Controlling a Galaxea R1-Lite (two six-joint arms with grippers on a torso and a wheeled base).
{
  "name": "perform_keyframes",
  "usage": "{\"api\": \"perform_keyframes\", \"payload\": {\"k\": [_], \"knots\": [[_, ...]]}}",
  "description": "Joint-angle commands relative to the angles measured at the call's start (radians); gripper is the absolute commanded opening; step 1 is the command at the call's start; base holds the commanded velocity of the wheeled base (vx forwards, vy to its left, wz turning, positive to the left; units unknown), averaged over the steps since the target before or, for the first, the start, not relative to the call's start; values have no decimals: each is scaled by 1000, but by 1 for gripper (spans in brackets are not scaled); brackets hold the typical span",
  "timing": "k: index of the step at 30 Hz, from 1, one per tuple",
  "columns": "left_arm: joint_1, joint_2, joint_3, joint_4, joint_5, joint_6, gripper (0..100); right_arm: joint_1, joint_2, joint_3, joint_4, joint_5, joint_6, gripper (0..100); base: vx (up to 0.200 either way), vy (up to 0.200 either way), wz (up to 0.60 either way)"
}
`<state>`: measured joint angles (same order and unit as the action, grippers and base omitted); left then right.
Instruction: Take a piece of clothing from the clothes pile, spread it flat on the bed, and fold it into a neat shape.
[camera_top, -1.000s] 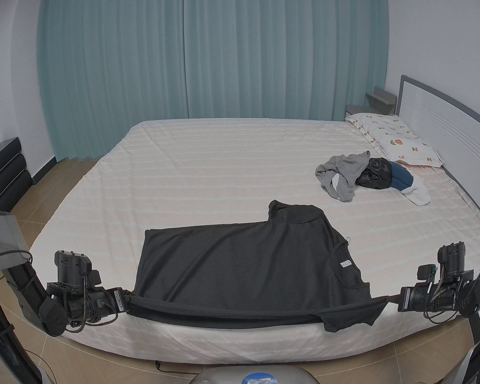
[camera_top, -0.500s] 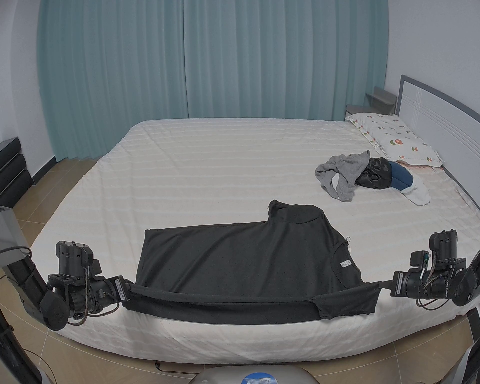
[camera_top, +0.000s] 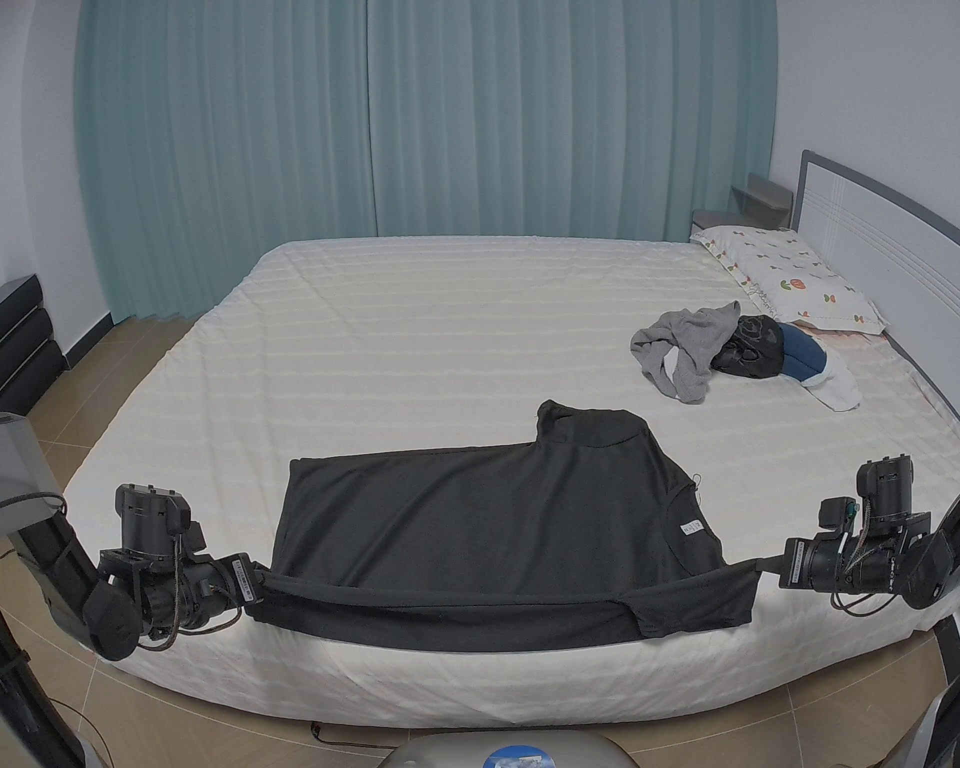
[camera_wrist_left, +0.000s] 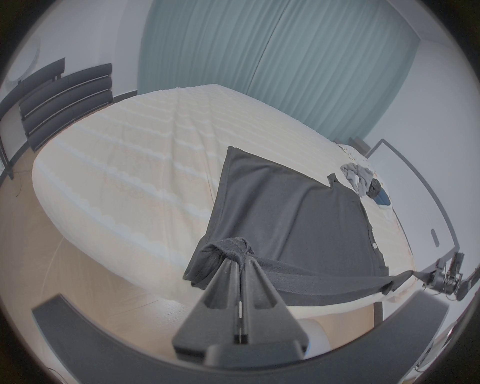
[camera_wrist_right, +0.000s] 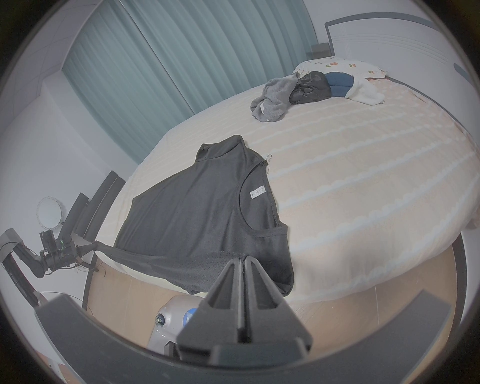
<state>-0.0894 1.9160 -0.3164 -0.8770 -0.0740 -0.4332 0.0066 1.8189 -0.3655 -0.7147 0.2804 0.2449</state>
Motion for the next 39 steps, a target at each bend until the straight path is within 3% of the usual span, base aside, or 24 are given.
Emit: {"api": "perform_keyframes", "payload": {"k": [1, 15, 29, 30, 32, 33, 35, 39], "knots": [[-1, 95, -73, 0, -1, -41, 0, 4, 45, -35, 4, 0, 1, 0, 0, 0, 0], [2, 235, -213, 9, 3, -50, 0, 18, 229, -213, 8, -4, 36, 0, 0, 0, 0], [0, 265, -265, 44, 3, -52, 0, 27, 319, -266, 8, -6, 37, 0, 0, 0, 0], [0, 273, -268, 49, 3, -52, 100, 29, 329, -266, 3, -6, 37, 0, 0, 0, 0], [-1, 281, -271, 50, 5, -52, 100, 30, 338, -268, 0, -4, 39, 0, 0, 0, 0], [0, 282, -271, 50, 3, -52, 100, 30, 338, -268, -2, -4, 39, 100, 0, 0, 0], [0, 284, -277, 49, 5, -59, 100, 30, 336, -276, -2, -3, 53, 100, 0, 0, 0], [10, 273, -299, 52, 5, -128, 100, 23, 284, -288, -2, -1, 172, 100, 0, 0, 0]]}}
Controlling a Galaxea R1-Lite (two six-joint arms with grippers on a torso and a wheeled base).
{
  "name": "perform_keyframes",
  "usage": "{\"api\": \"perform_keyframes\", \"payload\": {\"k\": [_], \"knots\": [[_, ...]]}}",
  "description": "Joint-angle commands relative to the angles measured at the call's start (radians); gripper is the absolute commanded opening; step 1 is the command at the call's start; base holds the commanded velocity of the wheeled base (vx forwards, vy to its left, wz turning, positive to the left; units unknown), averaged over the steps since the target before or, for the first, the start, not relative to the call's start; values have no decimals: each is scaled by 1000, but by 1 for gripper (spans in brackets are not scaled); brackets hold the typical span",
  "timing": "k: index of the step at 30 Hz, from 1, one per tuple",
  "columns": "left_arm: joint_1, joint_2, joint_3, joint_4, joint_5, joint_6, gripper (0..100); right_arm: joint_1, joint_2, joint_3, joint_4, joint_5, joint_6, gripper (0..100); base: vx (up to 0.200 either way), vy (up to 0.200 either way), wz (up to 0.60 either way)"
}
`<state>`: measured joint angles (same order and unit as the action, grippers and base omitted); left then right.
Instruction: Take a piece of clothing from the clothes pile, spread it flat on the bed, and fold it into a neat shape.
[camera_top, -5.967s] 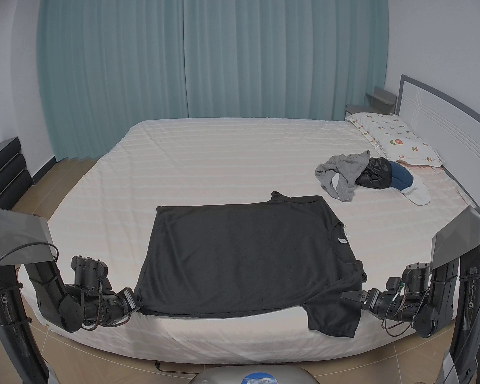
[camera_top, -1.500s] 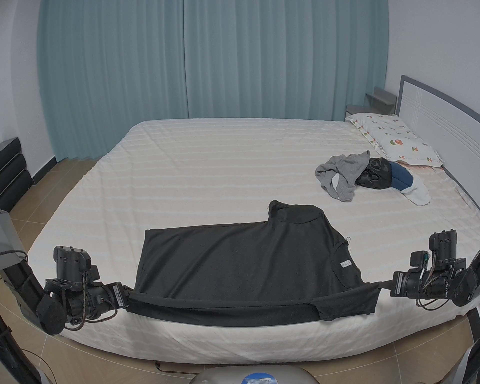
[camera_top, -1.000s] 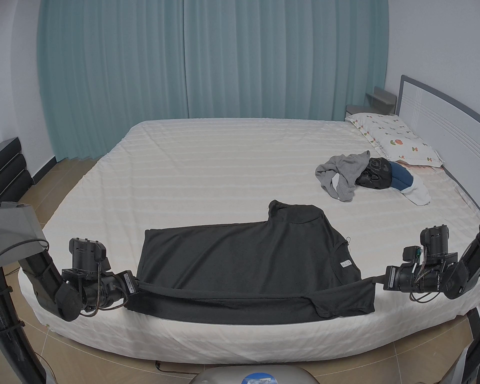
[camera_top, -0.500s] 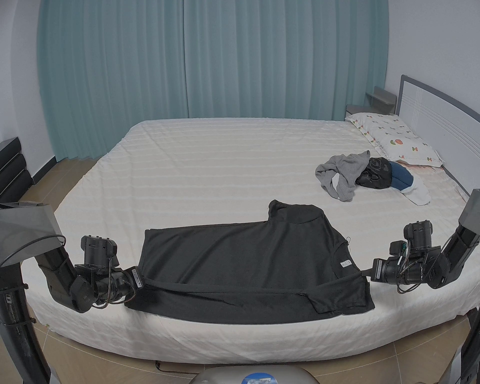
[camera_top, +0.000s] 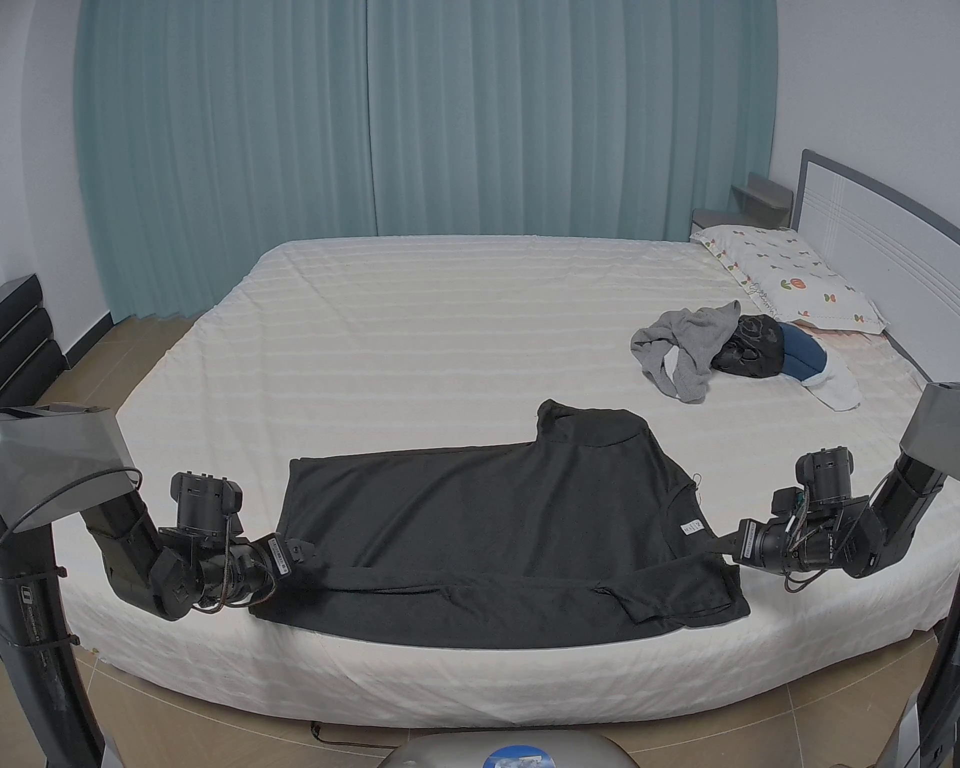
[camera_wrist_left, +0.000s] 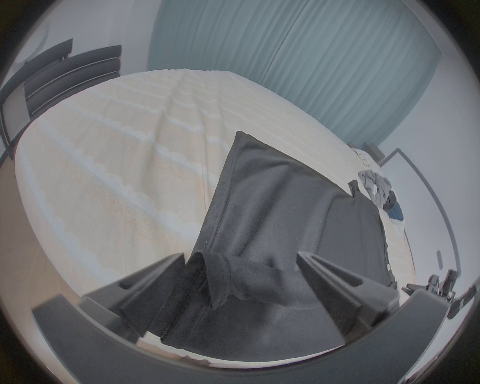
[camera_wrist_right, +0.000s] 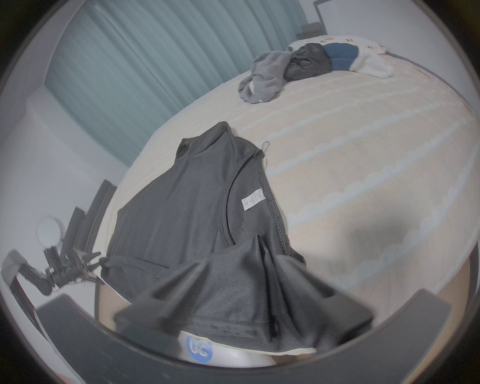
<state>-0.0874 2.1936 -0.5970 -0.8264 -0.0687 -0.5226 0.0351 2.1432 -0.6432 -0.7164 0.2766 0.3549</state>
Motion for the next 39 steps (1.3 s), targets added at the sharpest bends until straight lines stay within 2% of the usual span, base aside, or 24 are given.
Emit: {"api": "perform_keyframes", "payload": {"k": [1, 4, 8, 11, 14, 17, 21, 25, 30, 31, 34, 39], "knots": [[9, -9, -18, 1, -2, -47, 100, -7, -57, -6, 0, 4, 76, 100, 0, 0, 0], [14, -14, -18, 1, -2, -51, 100, -9, -77, 0, 2, 9, 88, 100, 0, 0, 0], [41, -57, -3, 0, -2, -53, 100, -3, -172, 50, 5, 10, 162, 100, 0, 0, 0], [63, -95, 13, -2, -3, -60, 100, 5, -229, 100, 2, 12, 249, 100, 0, 0, 0], [69, -137, 25, 1, 1, -125, 100, 23, -267, 145, 0, 12, 348, 100, 0, 0, 0], [71, -153, 49, -2, -11, -155, 100, 35, -275, 177, -2, 10, 394, 100, 67, 0, 0], [71, -152, 62, -2, -17, -155, 100, 40, -264, 195, -5, 4, 395, 100, 200, 0, 0], [71, -163, 77, 0, -19, -157, 100, 42, -244, 255, -98, 15, 438, 100, 200, 0, 0], [77, -195, 80, 1, -52, -208, 100, 58, -218, 303, -186, 16, 441, 100, 0, 0, 0], [68, -226, 89, 3, -62, -237, 100, 68, -203, 310, -210, 15, 441, 100, 0, 0, 0], [52, -270, 114, 16, -83, -244, 100, 69, -190, 315, -232, 13, 440, 100, 0, 0, 0], [-25, -364, 125, 141, -112, -263, 100, 71, -184, 326, -238, 13, 435, 100, 0, 0, 0]]}}
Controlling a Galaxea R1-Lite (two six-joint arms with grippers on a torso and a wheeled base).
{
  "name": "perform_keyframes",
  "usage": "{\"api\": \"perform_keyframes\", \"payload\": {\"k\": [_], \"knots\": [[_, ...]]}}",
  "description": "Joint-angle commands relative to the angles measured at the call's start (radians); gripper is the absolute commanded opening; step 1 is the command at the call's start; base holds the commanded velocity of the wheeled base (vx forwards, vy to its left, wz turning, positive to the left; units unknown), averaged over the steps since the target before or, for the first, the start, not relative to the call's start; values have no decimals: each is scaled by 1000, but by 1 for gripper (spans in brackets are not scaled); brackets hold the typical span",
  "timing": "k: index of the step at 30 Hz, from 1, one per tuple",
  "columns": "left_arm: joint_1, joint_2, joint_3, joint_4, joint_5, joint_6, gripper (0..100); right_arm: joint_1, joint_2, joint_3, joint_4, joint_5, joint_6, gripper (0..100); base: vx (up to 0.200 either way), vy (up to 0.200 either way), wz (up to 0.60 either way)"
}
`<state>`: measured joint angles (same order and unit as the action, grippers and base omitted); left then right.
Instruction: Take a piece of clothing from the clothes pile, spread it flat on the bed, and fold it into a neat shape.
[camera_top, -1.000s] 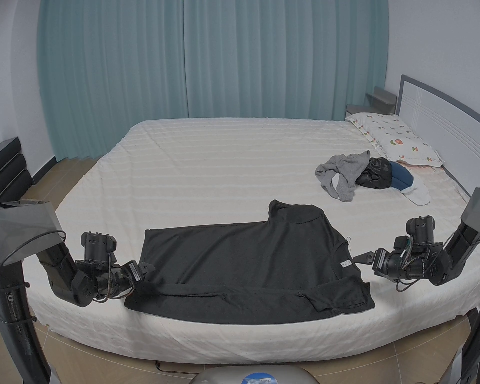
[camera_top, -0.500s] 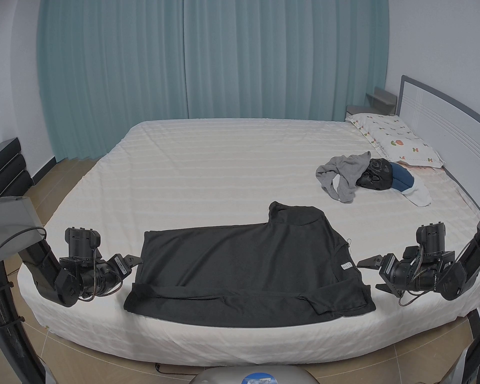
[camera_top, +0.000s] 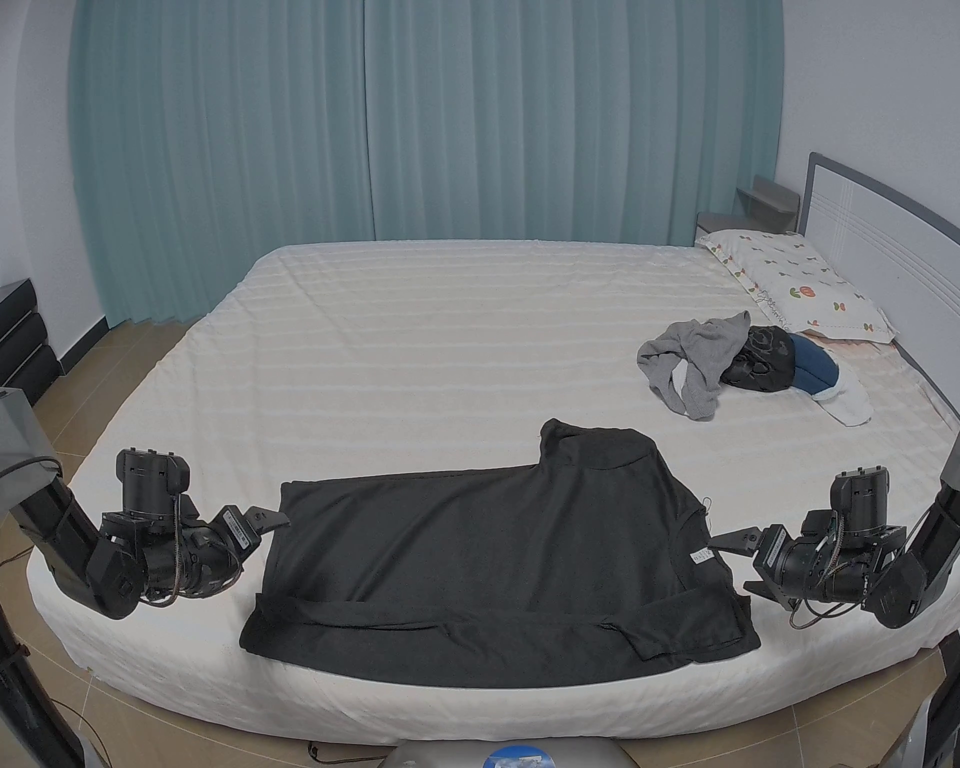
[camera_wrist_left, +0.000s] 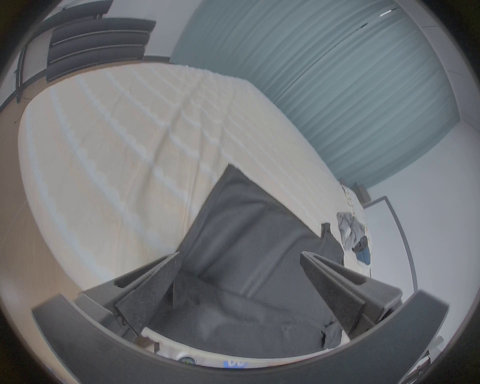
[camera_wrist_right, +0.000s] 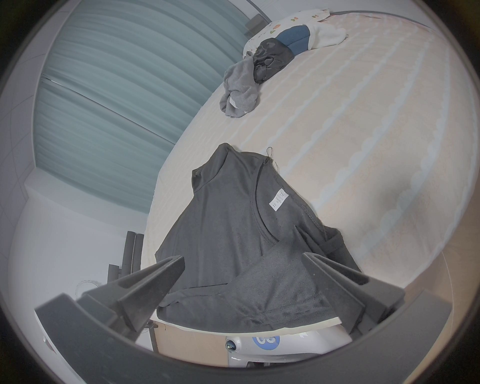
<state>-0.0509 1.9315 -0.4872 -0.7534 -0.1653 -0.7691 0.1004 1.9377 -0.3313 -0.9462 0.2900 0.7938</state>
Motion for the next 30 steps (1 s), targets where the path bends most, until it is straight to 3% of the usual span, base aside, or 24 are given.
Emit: {"api": "perform_keyframes", "payload": {"k": [1, 9, 23, 30], "knots": [[-87, -111, 15, 101, -20, -33, 100, 5, 21, 17, -9, 0, -7, 100, 0, 0, 0], [-208, -9, 21, 138, -26, -67, 100, 15, 23, 18, -8, -5, -8, 100, 0, 0, 0], [-247, 123, -8, 141, -13, -58, 100, 18, 40, 17, -9, -9, -8, 100, 0, 0, 0], [-230, 178, -96, 144, 47, -61, 100, 18, 40, 18, -9, -9, -8, 100, 0, 0, 0]]}}
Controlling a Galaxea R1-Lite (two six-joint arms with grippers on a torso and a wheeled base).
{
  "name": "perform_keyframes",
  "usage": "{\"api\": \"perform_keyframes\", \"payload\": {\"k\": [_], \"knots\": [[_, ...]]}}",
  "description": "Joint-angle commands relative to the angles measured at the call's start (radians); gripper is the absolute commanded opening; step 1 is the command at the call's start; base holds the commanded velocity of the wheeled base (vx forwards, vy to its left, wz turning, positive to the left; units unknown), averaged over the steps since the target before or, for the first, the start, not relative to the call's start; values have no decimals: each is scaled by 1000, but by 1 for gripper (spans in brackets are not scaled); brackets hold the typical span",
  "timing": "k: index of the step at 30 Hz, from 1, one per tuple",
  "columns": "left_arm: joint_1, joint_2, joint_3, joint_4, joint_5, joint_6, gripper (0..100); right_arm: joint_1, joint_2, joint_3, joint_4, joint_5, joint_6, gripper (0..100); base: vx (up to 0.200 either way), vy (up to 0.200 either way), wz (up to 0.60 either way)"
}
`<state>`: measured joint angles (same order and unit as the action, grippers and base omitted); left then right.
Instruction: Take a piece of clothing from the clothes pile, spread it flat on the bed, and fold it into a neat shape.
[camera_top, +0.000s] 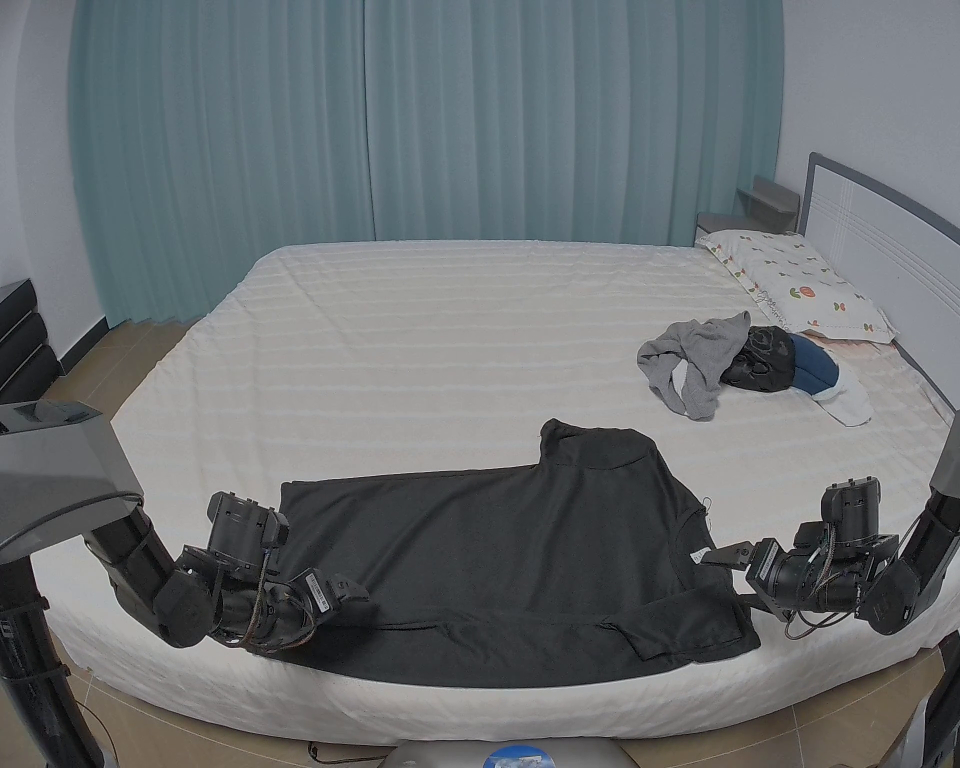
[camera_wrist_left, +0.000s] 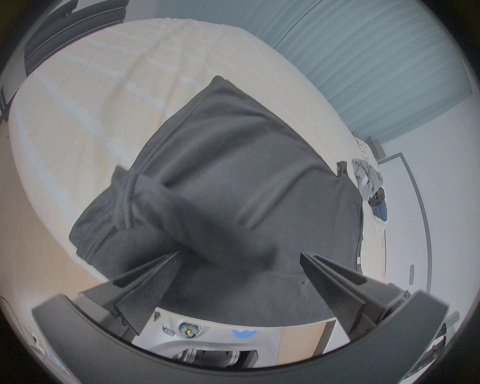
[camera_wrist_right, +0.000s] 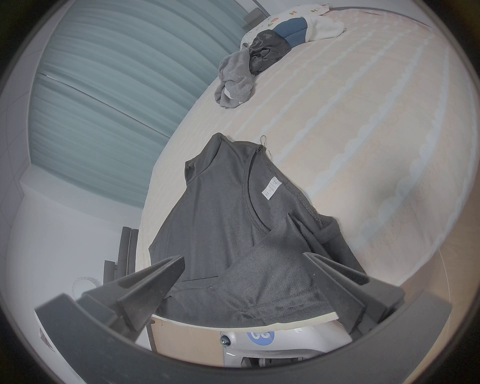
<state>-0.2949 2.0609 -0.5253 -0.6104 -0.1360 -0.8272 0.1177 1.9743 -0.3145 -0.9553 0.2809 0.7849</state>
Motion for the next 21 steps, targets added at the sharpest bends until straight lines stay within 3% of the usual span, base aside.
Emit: {"api": "perform_keyframes", "payload": {"k": [1, 8, 12, 21], "knots": [[17, 50, -64, 1, 19, -3, 100, 0, 3, 2, 0, 0, 1, 100, 0, 0, 0], [94, 70, -217, 87, 95, 0, 100, 8, -5, -2, 0, 1, 2, 100, 0, 0, 0], [138, 68, -318, 201, 98, -3, 100, 10, 2, 0, -14, 0, 4, 100, 0, 0, 0], [201, 25, -367, 218, 88, -9, 100, 8, 9, 0, -23, 0, 2, 100, 0, 0, 0]]}}
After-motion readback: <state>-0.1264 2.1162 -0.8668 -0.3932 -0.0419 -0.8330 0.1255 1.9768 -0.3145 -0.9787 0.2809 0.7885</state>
